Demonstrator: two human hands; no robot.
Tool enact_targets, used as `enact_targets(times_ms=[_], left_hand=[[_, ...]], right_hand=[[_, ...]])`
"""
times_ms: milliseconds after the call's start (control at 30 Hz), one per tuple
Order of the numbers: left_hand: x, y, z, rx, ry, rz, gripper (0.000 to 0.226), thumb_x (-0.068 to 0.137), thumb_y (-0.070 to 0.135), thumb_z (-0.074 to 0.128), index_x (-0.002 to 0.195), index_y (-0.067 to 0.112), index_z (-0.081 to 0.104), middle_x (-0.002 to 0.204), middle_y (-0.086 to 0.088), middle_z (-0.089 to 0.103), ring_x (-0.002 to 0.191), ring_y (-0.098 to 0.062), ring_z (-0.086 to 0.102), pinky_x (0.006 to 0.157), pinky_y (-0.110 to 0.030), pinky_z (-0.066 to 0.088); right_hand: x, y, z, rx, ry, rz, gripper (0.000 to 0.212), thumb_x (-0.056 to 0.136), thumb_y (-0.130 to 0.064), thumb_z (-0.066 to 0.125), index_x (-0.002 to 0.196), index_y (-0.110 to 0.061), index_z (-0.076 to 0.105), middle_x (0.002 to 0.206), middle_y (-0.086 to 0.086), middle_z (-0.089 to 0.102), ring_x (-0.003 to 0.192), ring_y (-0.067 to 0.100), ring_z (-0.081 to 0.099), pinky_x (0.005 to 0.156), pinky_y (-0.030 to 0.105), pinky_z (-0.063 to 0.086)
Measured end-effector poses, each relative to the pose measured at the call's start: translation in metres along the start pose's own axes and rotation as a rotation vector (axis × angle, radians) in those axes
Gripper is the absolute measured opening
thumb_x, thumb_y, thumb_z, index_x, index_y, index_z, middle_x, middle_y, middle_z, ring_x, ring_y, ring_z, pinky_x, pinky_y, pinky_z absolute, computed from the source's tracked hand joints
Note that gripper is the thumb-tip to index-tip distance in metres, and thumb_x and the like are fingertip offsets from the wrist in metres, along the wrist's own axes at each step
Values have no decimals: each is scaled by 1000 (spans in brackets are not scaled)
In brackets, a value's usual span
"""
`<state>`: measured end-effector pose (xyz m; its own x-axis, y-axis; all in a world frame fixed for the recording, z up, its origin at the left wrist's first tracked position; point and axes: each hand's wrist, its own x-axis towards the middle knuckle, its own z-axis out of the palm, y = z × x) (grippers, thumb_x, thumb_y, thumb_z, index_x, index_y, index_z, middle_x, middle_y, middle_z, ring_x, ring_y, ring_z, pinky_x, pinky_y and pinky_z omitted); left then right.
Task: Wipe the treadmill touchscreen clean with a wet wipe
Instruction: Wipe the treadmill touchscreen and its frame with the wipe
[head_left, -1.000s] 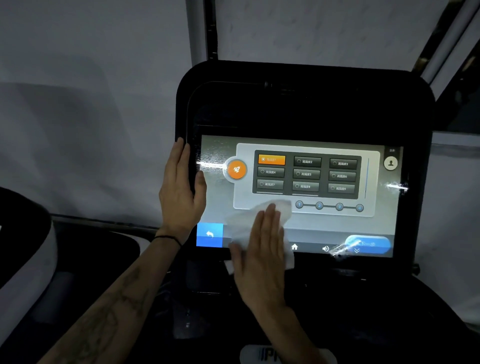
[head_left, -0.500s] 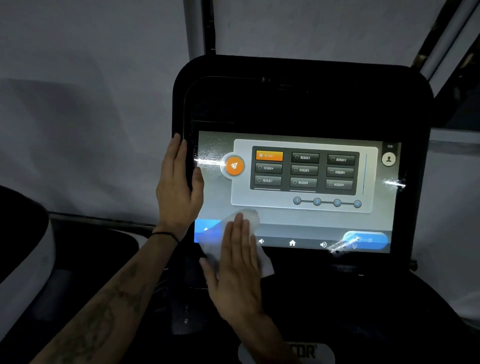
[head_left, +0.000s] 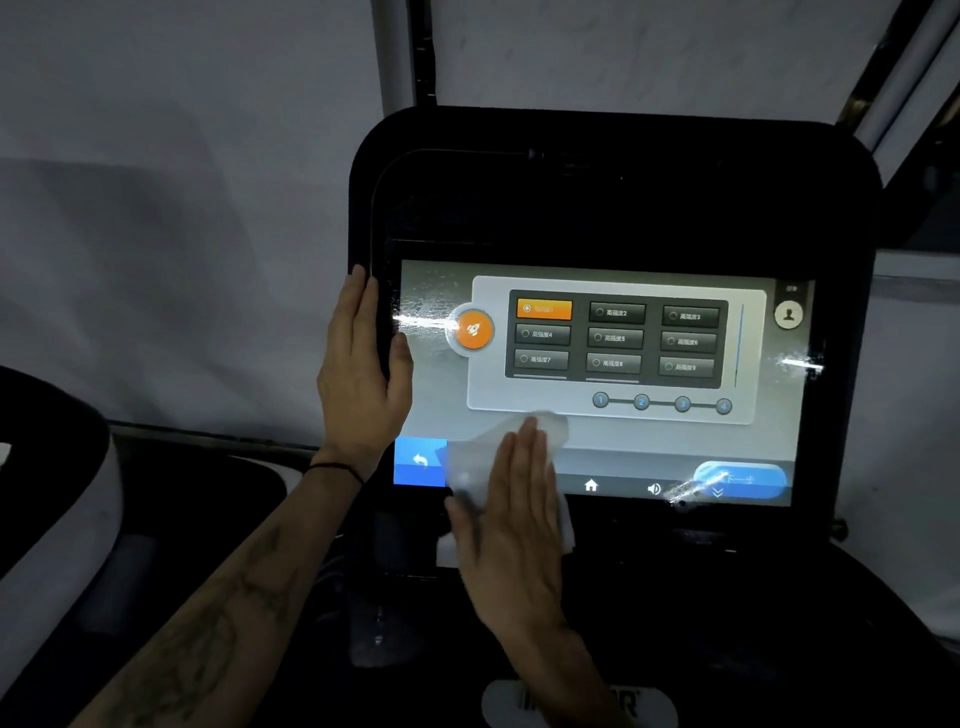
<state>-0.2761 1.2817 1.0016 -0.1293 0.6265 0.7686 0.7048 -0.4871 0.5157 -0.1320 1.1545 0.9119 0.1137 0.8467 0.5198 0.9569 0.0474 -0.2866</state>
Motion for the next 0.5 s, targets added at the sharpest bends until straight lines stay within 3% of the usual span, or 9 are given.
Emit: enact_targets(times_ms=[100, 233, 400, 500], left_hand=[[1, -1, 0, 2, 5, 7, 55, 104, 21, 45, 157, 6, 40, 166, -8, 36, 154, -19, 37, 116, -14, 32], [0, 0, 0, 15, 2, 3, 55, 104, 21, 45, 157, 6, 40, 167, -7, 36, 154, -19, 36, 116, -15, 34], [1, 0, 0, -4, 13, 15, 55, 103, 19, 45, 156, 4, 41, 166, -10, 37, 153, -21, 38, 118, -20, 35], [1, -1, 0, -3, 14, 16, 55, 103, 19, 45, 156, 3, 41, 165, -11, 37, 153, -22, 38, 118, -15, 32]], right_hand=[[-30, -3, 4, 13, -30, -18, 80, 104, -55, 35, 159, 1, 24, 170, 17, 15, 158, 31, 15, 119, 48, 30], [-17, -24, 9, 77, -74, -96, 81, 104, -56, 34, 160, 1, 20, 171, 14, 13, 159, 26, 11, 123, 43, 22], [-20, 9, 5, -11, 14, 10, 79, 102, -50, 42, 158, 2, 25, 170, 16, 13, 158, 29, 15, 120, 46, 27], [-39, -10, 12, 60, -45, -88, 81, 102, -53, 44, 159, 0, 24, 170, 14, 16, 158, 28, 16, 120, 45, 29]])
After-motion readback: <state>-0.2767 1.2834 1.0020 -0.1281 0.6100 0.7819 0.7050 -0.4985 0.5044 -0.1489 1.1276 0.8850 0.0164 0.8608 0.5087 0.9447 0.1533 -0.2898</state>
